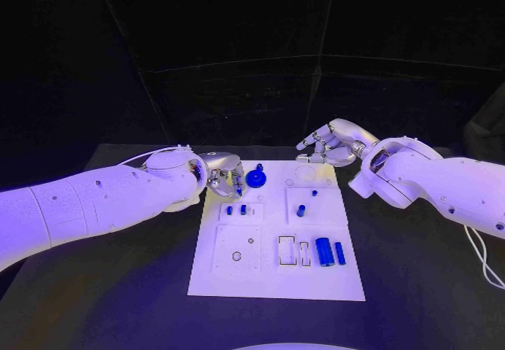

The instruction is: Assemble the parts on the task board

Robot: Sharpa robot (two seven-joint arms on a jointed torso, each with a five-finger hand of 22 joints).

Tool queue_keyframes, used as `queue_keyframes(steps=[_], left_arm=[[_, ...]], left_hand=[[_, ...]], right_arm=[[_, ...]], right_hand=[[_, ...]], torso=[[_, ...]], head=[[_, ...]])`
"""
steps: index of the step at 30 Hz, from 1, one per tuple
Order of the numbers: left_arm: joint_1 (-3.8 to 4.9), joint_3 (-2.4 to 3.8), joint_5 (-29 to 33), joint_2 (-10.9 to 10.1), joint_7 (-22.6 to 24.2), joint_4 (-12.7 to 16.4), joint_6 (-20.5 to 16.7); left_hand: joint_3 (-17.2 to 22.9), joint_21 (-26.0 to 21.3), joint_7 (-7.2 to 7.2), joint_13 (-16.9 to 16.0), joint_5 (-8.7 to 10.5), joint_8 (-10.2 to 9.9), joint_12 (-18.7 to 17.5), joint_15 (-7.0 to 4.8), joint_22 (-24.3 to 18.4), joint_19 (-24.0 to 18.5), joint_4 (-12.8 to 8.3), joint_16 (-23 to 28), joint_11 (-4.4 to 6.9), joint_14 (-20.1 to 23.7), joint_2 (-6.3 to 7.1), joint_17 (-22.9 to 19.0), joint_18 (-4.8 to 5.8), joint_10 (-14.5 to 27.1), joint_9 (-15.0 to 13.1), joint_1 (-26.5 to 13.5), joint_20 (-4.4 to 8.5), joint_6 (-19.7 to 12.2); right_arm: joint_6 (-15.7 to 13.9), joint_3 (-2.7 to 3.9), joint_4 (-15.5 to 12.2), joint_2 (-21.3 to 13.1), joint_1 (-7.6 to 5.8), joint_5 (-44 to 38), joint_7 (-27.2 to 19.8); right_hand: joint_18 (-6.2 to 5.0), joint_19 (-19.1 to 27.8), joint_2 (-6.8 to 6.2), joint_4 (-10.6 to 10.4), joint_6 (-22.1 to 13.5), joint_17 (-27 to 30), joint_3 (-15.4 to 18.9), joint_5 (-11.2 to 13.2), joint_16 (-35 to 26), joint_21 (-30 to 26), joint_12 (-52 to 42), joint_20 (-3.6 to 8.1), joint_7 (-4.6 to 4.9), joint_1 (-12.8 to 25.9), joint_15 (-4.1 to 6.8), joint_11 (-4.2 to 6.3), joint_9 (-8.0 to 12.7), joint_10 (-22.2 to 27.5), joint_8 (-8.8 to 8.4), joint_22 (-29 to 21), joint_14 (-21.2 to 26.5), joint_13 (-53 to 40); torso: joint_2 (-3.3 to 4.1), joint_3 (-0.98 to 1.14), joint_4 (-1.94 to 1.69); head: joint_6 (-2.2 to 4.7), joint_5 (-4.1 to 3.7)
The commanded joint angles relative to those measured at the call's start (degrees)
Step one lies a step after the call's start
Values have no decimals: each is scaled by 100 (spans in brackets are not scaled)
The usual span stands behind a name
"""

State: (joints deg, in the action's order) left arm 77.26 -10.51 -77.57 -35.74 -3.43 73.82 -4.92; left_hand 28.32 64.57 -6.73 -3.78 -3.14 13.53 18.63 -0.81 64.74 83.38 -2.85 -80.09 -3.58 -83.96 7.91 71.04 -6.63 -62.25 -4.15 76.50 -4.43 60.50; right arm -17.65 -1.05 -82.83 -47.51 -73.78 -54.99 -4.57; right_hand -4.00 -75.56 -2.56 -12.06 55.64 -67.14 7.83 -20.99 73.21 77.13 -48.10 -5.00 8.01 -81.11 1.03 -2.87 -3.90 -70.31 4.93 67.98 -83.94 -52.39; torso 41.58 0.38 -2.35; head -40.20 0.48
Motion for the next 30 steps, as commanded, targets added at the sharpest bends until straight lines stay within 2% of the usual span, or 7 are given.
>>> queue_keyframes(steps=[1,8,15,30], left_arm=[[2,1,32,17,-26,-8,163],[-3,-1,32,41,-28,-15,208],[-4,-4,32,62,-55,-72,230],[-9,-8,32,65,-102,-100,209]], left_hand=[[19,33,-14,4,21,-38,-17,-46,15,42,15,-16,3,-254,1,-9,102,-47,-2,-59,9,44],[18,39,-14,4,22,-39,-20,-46,22,43,15,-17,3,-254,2,-6,104,-50,-2,-61,9,46],[10,37,-17,6,23,-66,-51,-44,24,36,10,-15,-1,-251,25,-15,103,-49,4,-78,9,33],[-22,56,-114,6,25,-457,-281,5,73,7,-8,-16,-62,-238,141,-61,108,6,59,-157,-29,-363]], right_arm=[[31,4,-11,0,-10,-8,-47],[34,4,-6,11,-10,-8,-50],[33,4,-9,10,-9,-8,-48],[65,4,-8,-5,-9,-14,19]], right_hand=[[-99,42,64,3,20,3,20,-21,-39,-23,9,-5,-10,16,33,2,-8,37,39,-5,-138,4],[-99,42,64,3,20,3,20,-21,-39,-23,9,-5,-10,16,33,2,-8,37,39,-5,-138,4],[-99,42,64,3,20,3,20,-21,-39,-23,9,-5,-10,16,33,2,-8,37,39,-5,-138,4],[-109,73,61,11,10,30,28,-15,-66,-55,76,-5,-8,7,33,1,-6,78,35,-53,-133,64]], torso=[[-1,-3,-3],[-1,-6,-6],[-2,1,-2],[-4,-4,-4]], head=[[-13,-6],[-18,-6],[-20,3],[-21,-13]])
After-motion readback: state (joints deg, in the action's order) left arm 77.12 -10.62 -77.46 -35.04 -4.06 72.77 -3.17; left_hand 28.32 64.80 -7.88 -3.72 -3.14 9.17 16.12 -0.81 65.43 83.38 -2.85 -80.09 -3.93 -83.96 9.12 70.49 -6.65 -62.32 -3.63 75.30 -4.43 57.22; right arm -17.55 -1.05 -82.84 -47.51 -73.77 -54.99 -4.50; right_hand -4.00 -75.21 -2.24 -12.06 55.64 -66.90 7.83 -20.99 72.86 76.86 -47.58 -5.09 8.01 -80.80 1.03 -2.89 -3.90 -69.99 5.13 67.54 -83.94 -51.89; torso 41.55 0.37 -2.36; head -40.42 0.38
